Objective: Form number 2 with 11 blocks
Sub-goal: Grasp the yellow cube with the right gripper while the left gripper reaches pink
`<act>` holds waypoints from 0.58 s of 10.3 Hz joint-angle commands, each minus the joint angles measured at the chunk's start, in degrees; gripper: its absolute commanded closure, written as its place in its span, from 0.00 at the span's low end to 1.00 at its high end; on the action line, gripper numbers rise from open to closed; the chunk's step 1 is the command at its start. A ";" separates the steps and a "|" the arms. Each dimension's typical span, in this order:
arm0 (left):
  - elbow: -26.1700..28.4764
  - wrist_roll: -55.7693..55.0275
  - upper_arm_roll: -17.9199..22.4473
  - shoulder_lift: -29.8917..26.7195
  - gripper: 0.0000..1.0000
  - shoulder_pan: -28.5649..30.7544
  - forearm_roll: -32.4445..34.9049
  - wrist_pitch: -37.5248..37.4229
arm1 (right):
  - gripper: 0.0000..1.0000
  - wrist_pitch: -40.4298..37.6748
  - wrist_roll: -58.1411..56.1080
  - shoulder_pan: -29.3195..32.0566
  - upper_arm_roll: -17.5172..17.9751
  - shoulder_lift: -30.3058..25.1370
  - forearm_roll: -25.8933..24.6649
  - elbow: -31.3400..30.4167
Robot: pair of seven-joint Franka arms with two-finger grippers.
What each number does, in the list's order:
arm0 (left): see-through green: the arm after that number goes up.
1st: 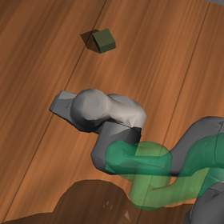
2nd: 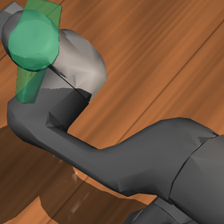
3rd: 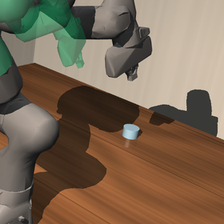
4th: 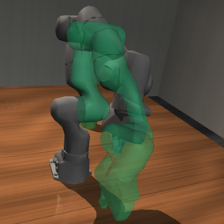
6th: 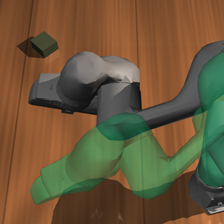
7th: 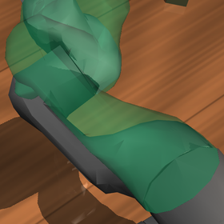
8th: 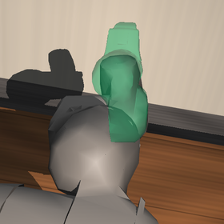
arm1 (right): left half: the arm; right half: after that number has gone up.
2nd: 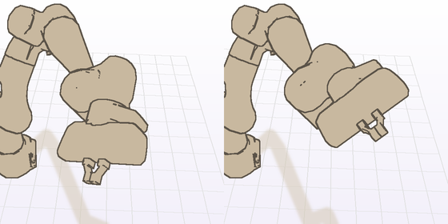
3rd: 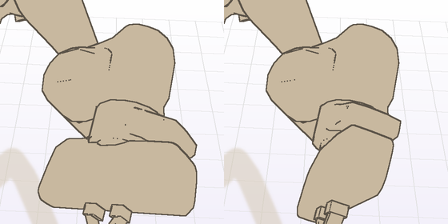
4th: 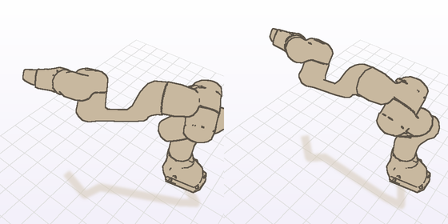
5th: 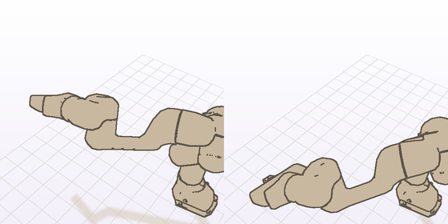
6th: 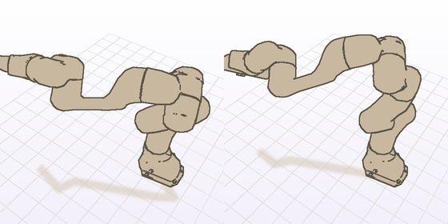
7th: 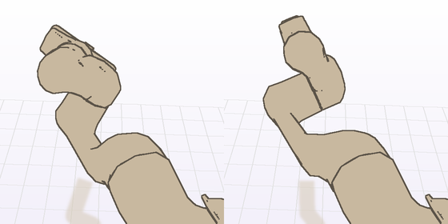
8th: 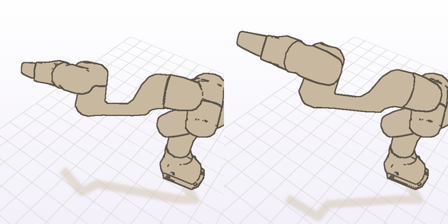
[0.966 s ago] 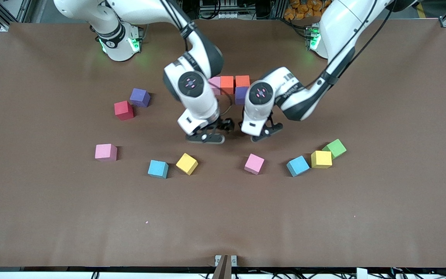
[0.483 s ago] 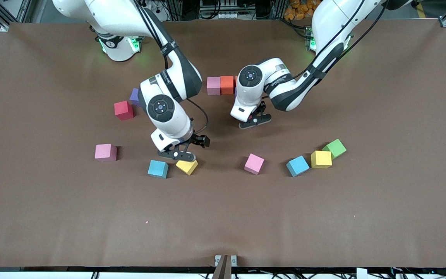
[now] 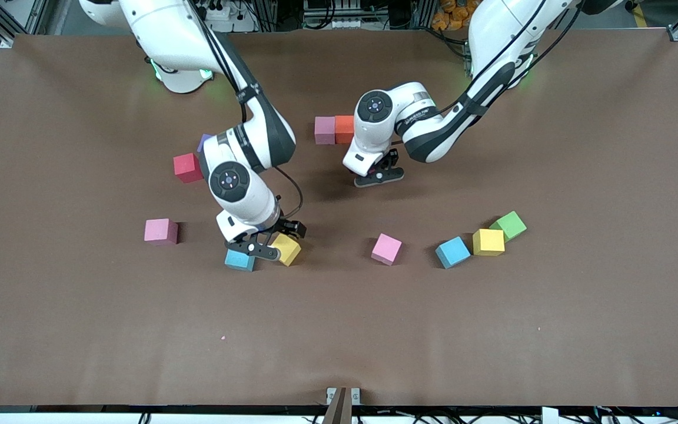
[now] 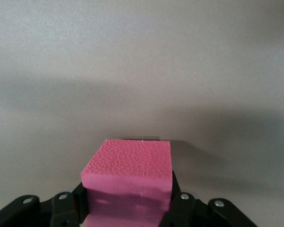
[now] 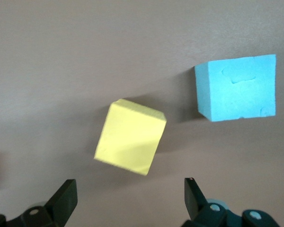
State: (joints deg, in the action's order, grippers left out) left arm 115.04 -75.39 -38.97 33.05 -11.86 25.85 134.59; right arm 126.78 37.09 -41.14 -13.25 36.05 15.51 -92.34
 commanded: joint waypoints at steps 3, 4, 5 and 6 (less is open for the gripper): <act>1.68 1.38 -0.32 -0.62 0.57 -0.62 4.12 0.59 | 0.00 1.90 0.62 2.47 0.86 5.24 6.63 3.73; 1.68 1.39 -0.40 -0.53 0.57 -0.71 4.56 0.59 | 0.00 1.90 0.97 3.43 0.86 6.56 6.73 5.23; 1.68 1.39 -0.40 -0.44 0.57 -1.23 4.65 0.59 | 0.00 1.90 2.19 3.09 0.86 6.92 6.73 5.50; 1.77 1.47 -0.40 -0.44 0.57 -1.50 4.65 0.59 | 0.00 1.90 3.68 2.56 0.86 7.28 6.55 5.77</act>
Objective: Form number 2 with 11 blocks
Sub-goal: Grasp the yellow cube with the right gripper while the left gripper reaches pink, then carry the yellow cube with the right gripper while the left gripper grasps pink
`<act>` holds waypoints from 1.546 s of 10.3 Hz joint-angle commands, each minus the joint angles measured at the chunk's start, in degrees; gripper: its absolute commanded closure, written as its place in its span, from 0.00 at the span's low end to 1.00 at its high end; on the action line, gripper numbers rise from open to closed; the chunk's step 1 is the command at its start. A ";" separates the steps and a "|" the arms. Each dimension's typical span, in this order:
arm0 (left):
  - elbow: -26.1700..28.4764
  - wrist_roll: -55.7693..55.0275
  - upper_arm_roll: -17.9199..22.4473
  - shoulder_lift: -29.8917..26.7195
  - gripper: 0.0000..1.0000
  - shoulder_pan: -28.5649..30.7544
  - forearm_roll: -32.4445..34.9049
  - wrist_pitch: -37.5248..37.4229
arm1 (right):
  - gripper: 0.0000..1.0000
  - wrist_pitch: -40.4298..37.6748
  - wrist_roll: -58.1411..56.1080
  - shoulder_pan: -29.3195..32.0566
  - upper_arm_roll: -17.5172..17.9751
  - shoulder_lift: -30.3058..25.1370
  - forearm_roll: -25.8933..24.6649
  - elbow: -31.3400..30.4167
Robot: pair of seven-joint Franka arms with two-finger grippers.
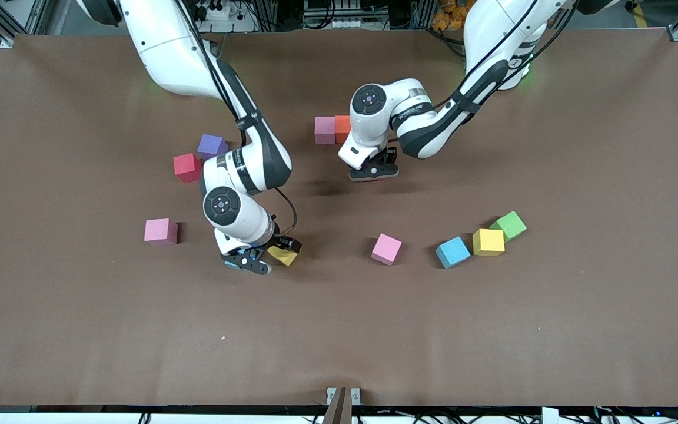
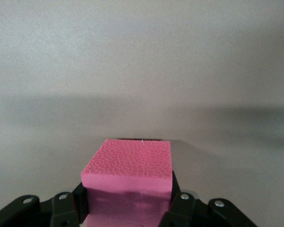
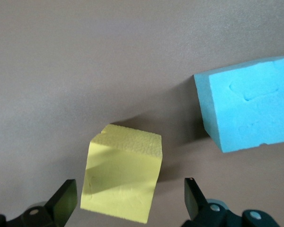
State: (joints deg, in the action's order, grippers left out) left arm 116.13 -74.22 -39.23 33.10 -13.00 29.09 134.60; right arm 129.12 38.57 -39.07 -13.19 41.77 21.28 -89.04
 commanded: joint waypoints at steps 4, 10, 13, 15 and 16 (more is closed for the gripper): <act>0.94 0.40 -0.06 0.39 0.57 -1.15 2.45 0.67 | 0.00 -0.53 8.52 0.31 0.79 4.63 0.52 4.75; 1.29 -0.66 -0.06 0.30 0.00 -1.06 3.96 0.67 | 0.00 -5.44 9.33 0.92 0.71 5.69 -0.28 8.09; -0.55 -1.62 -0.15 -0.75 0.00 -0.62 2.73 0.49 | 0.00 -5.89 9.51 0.92 0.62 5.61 -1.24 8.53; -0.81 -5.13 -0.23 -3.82 0.00 0.52 2.38 0.32 | 0.02 -5.89 9.68 0.75 0.62 5.61 -1.33 8.53; -1.43 -5.23 -0.23 -4.26 0.00 3.13 2.46 0.14 | 0.24 -5.89 9.60 0.83 0.62 5.61 -1.33 8.53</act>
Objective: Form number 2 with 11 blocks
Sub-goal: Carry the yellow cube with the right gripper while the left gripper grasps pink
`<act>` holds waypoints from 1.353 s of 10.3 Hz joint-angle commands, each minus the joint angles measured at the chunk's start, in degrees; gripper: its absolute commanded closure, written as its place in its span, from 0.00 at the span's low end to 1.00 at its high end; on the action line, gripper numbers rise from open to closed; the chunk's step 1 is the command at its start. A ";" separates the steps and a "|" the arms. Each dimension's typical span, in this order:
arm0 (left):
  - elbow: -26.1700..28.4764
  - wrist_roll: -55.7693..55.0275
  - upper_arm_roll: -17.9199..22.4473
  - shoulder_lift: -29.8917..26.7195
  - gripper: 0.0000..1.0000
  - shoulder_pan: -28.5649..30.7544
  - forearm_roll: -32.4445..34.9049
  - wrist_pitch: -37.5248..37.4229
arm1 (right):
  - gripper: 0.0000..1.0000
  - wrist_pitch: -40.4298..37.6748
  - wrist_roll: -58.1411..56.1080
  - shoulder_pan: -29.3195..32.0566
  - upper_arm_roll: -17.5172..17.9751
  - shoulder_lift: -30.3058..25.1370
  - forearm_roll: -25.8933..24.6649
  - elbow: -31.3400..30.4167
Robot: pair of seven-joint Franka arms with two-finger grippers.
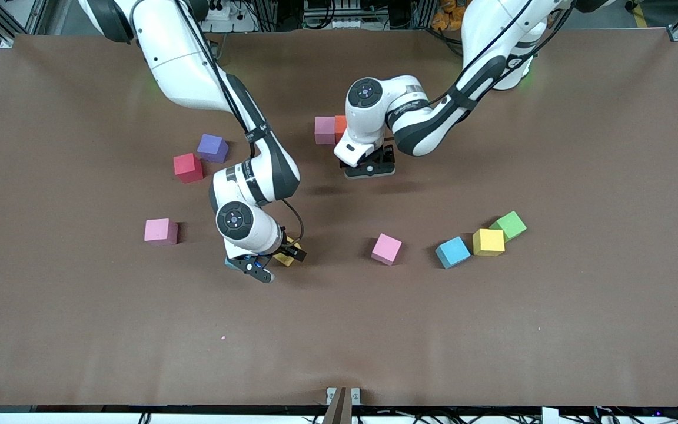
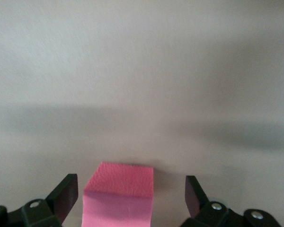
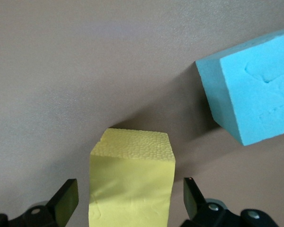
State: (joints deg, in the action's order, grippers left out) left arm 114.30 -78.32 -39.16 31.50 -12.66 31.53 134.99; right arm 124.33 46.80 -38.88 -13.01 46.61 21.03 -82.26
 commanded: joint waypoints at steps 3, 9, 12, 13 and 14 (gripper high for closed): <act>-4.33 -1.39 -0.30 -1.27 0.00 8.95 -0.84 -0.34 | 1.00 -0.93 -1.26 0.73 0.44 0.59 -2.56 1.67; -20.85 -3.15 6.80 6.71 0.00 8.53 -11.04 -6.23 | 1.00 -7.35 -21.02 -2.06 0.88 -1.61 -3.36 1.40; -28.23 -6.12 9.70 11.29 0.00 5.82 -11.84 -7.72 | 1.00 -6.83 -33.91 -6.03 0.71 -2.31 -3.71 1.49; -30.69 -6.31 11.89 12.43 0.00 3.28 -11.84 -8.86 | 1.00 -6.39 -39.71 -6.21 0.88 -2.58 -3.54 1.67; -31.85 -7.36 14.70 13.06 0.00 0.90 -13.06 -9.04 | 1.00 -6.21 -45.25 -7.34 0.80 -2.66 -3.62 1.67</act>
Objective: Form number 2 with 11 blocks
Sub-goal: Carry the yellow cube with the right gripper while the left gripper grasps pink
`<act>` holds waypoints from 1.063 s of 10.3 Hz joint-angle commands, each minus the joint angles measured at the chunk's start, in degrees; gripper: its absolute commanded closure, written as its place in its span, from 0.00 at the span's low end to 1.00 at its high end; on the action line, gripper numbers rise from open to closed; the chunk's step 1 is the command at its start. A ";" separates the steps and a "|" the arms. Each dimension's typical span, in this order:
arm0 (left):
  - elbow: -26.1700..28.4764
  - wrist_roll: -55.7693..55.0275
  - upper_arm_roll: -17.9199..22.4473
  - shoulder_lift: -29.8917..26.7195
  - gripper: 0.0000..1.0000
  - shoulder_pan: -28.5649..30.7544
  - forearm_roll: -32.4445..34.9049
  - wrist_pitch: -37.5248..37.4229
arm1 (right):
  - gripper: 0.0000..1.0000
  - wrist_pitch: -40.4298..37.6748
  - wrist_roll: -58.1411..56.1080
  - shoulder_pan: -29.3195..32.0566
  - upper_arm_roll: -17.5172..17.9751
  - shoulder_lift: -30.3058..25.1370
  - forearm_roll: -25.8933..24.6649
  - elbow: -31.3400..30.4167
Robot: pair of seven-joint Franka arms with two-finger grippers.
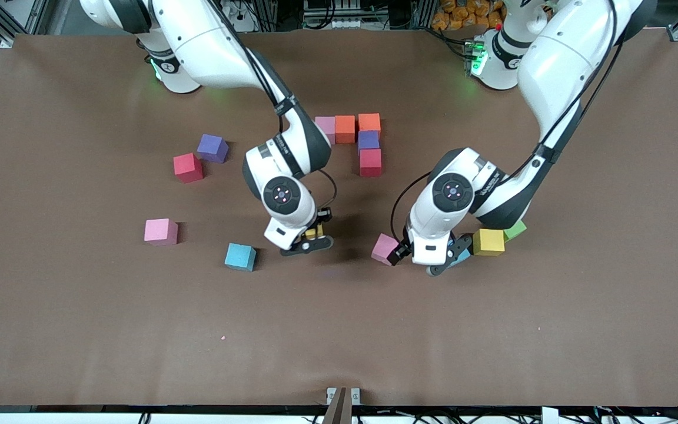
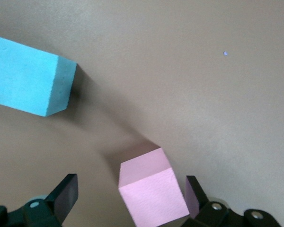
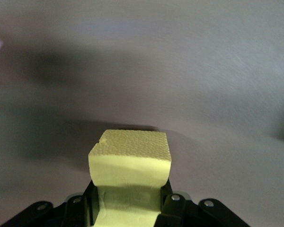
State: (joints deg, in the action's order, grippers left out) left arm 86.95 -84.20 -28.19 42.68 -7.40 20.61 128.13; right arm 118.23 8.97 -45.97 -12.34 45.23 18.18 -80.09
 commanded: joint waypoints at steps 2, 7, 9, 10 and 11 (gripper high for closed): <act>-6.70 -2.54 9.26 2.58 0.00 -8.57 -8.27 -2.62 | 1.00 -0.28 -18.14 -0.78 -0.05 -2.24 -1.04 -1.03; -7.23 -7.72 14.12 3.02 0.00 -12.72 -15.60 -2.98 | 1.00 -1.61 -37.70 -4.72 -0.05 -9.52 -9.71 -8.30; -7.23 -9.13 14.21 3.81 0.00 -13.42 -15.51 -2.98 | 1.00 2.15 -39.72 -7.71 -0.05 -13.05 -10.89 -14.45; -7.49 -9.57 14.21 4.42 0.00 -13.52 -15.51 -2.89 | 1.00 6.00 -43.04 -9.03 0.04 -13.84 -10.89 -17.26; -8.11 -9.58 14.21 4.95 0.00 -13.52 -15.51 -2.72 | 1.00 9.61 -45.33 -10.61 0.04 -13.68 -10.89 -18.77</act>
State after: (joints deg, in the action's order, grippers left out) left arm 81.36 -93.23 -14.83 46.13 -20.00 6.52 126.33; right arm 123.14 -32.77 -54.78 -12.22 34.52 8.57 -92.97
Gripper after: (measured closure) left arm 0.000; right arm 0.480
